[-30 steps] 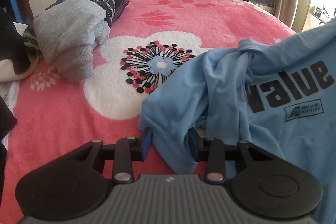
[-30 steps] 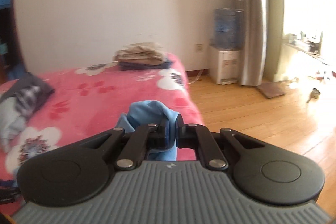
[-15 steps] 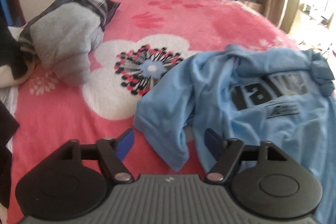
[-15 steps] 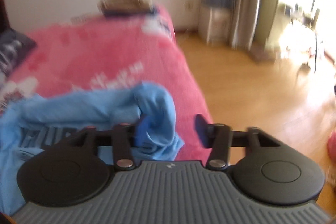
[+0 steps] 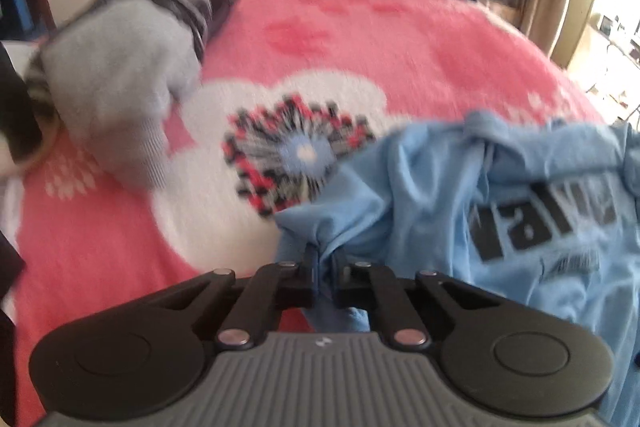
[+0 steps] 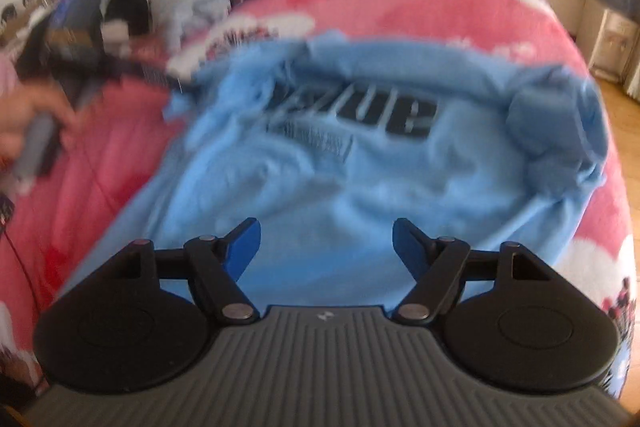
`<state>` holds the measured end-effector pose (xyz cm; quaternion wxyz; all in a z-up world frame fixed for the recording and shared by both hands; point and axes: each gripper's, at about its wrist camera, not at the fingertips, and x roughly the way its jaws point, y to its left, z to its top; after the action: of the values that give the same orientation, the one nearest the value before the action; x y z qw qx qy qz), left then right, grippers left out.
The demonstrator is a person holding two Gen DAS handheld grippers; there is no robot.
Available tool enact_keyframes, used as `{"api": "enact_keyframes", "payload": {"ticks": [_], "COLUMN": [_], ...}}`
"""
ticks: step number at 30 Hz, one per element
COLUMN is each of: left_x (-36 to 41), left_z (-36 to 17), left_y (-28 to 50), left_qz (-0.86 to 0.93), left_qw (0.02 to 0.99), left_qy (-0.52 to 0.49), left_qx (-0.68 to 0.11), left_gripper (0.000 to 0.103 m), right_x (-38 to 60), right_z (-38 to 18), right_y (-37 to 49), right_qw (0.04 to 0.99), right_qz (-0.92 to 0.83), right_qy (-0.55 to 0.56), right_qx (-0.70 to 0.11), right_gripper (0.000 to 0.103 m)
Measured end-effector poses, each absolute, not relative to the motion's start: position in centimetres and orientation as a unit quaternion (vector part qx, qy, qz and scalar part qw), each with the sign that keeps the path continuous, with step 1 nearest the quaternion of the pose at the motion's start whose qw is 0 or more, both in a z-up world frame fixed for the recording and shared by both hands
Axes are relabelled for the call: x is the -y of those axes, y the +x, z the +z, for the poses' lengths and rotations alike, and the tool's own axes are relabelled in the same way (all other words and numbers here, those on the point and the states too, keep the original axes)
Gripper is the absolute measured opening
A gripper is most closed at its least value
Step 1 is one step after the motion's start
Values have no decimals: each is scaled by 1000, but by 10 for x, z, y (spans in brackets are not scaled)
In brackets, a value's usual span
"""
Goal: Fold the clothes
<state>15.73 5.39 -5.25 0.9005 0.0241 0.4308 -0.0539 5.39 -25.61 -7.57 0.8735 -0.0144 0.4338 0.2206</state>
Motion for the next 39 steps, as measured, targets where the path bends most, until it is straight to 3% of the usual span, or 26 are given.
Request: {"api": "enact_keyframes", "payload": {"ticks": [7, 13, 15, 17, 20, 24, 30, 35, 39], "left_x": [-64, -57, -56, -58, -62, -67, -75, -95, -104], "left_z": [1, -29, -54, -71, -69, -43, 27, 80, 91], "left_y": [198, 235, 241, 241, 228, 216, 179, 139, 101], "left_qz": [-5, 24, 21, 23, 39, 31, 11, 0, -34], "left_qw": [942, 933, 910, 894, 898, 902, 921, 927, 915], "left_qy": [24, 65, 74, 73, 71, 60, 57, 24, -19], "left_qx": [-336, -353, -407, -442, -432, -426, -386, -376, -400], "left_gripper": [6, 10, 21, 55, 76, 77, 89, 89, 89], "right_x": [269, 265, 267, 265, 263, 262, 253, 255, 272], "right_z": [-94, -104, -105, -105, -104, -105, -108, -102, -77], "right_y": [55, 51, 50, 49, 47, 45, 44, 43, 33], "right_qw": [867, 868, 868, 869, 870, 872, 876, 879, 889], "right_qz": [197, 194, 194, 194, 195, 199, 197, 187, 160], "right_qy": [3, 6, 11, 13, 11, 11, 3, 12, 56], "right_qx": [-457, -457, -457, -456, -454, -448, -440, -438, -426], "right_gripper": [71, 73, 73, 73, 74, 81, 93, 93, 92]}}
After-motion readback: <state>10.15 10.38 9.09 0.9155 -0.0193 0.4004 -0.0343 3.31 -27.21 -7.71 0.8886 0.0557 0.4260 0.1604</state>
